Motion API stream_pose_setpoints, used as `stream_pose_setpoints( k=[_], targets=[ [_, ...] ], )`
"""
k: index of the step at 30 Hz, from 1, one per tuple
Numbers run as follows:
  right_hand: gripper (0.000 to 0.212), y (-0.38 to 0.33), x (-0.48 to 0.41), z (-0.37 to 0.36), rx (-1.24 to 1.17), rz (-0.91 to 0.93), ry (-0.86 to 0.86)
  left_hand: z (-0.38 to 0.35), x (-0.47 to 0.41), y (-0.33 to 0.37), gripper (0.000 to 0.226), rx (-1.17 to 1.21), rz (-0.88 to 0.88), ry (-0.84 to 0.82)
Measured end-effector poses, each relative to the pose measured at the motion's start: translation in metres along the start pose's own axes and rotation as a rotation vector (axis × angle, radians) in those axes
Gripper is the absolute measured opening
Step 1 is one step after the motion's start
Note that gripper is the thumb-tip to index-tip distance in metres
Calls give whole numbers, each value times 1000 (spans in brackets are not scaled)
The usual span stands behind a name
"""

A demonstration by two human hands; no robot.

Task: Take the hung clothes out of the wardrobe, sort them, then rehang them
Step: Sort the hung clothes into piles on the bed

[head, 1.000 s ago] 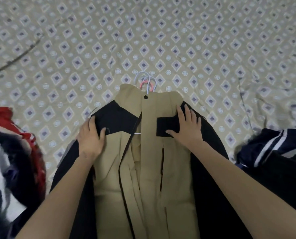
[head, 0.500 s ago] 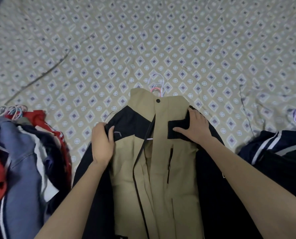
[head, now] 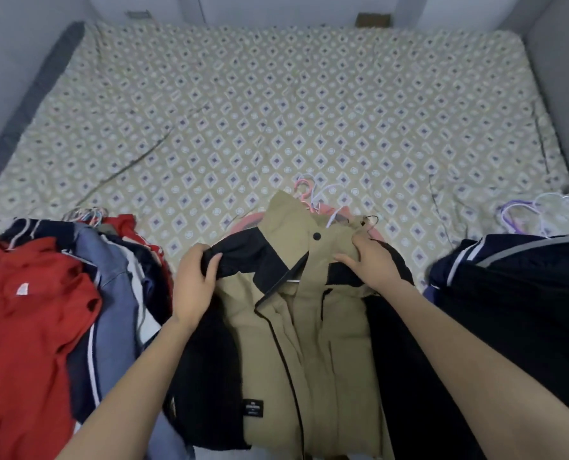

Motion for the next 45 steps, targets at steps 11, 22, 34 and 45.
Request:
stream_pose_setpoints(
  k=[11, 22, 34, 45],
  targets=[
    [49, -17, 144, 38, -62, -117, 10, 23, 68, 70, 30, -104, -173, -253],
    [46, -61, 266, 109, -69, 16, 94, 116, 180, 132, 26, -155, -198, -27],
    [62, -103, 401, 142, -14, 116, 138, 202, 325, 171, 28, -135, -165, 87],
    [47, -184, 474, 144, 23, 233, 126, 298, 389, 162, 38, -226, -116, 175]
  ],
)
Point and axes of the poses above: each hand's wrist, its own x-axis away from the middle knuckle, its own z-axis out of the back of the hand, y = z × x, the point moved 9 cm from there along -x, towards the middle knuckle, and after that the axes turned 6 degrees about -z, right-handed, at the moved point
